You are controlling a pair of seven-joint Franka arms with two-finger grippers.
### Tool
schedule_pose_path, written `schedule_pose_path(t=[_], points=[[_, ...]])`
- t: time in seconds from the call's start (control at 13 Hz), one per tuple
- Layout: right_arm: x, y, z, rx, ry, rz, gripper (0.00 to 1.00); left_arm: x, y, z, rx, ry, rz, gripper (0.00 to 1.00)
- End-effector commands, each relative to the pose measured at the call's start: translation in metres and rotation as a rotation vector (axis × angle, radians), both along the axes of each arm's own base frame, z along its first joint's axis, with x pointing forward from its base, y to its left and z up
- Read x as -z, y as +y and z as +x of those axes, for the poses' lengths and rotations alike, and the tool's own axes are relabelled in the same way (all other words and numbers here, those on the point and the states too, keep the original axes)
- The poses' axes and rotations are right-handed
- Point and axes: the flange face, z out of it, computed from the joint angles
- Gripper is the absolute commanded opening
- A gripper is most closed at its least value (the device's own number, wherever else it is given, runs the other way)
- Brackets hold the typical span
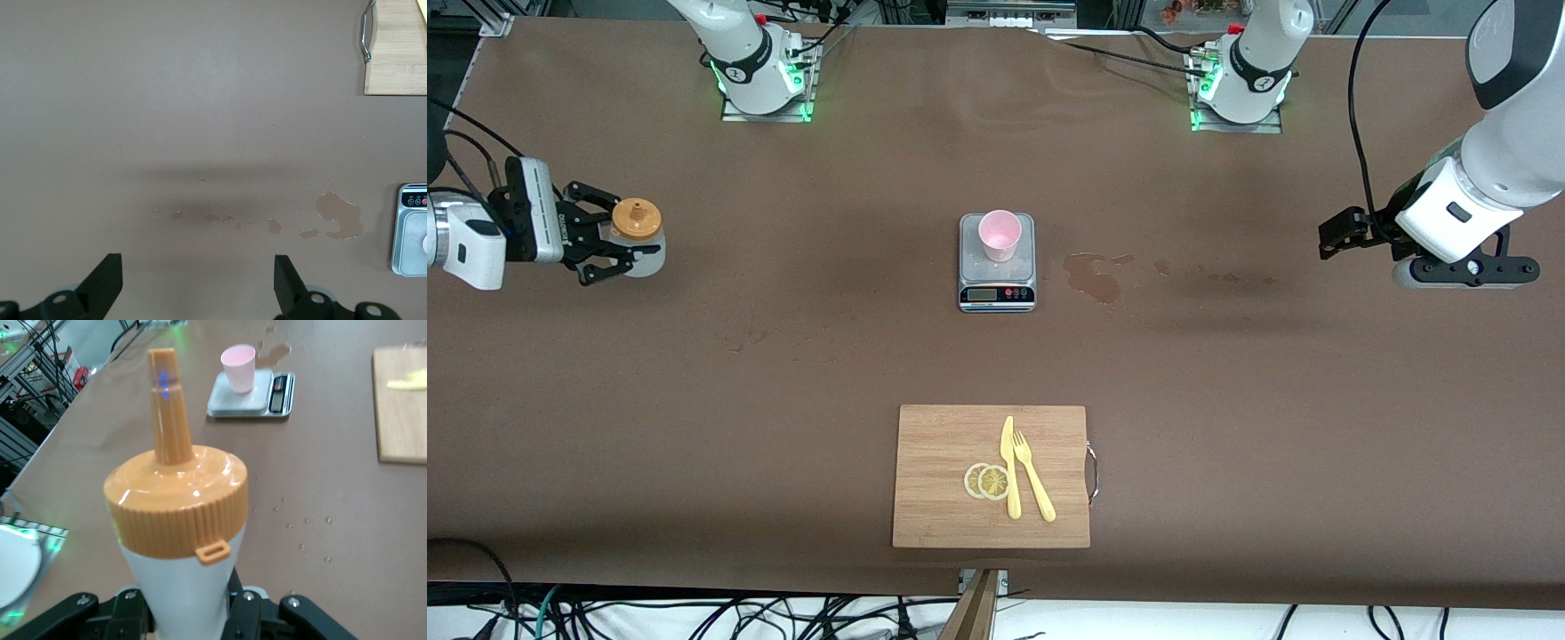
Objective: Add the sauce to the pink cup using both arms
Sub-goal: 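Carry the sauce bottle with the right gripper back to its spot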
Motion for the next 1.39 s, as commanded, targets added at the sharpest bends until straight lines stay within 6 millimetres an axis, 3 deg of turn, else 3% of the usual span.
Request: schedule_pose_path(t=[0.0,0.23,0.46,0.77,1.0,1.08,1.24,1.31], points=[[0.061,-0.02,0.01,-0.017,-0.063,0.213,0.0,-0.004,-0.001,0.002,0.009,0.005,-0.013,1.0],[0.139,-0.029,0.015,0.016,-0.094,0.403,0.0,-0.004,-0.001,0.002,0.009,0.005,-0.013,1.0],[0.196,-0.035,0.008,0.049,-0.062,0.463,0.0,-0.005,0.0,0.001,0.009,0.006,-0.013,1.0],[0.247,-0.033,-0.001,0.102,-0.009,0.524,0.0,-0.003,0.0,0.001,0.011,0.011,-0.013,1.0],[0.268,-0.046,-0.009,0.14,0.026,0.508,0.0,-0.003,0.0,0.001,0.011,0.011,-0.013,1.0],[0.275,-0.052,-0.012,0.154,0.037,0.493,0.07,-0.004,0.0,0.001,0.008,0.011,-0.013,1.0],[0.28,-0.055,-0.013,0.164,0.038,0.481,0.41,-0.004,0.0,0.001,0.011,0.011,-0.013,1.0],[0.28,-0.056,-0.013,0.167,0.037,0.481,0.92,-0.004,0.0,0.0,0.01,0.014,-0.013,1.0]])
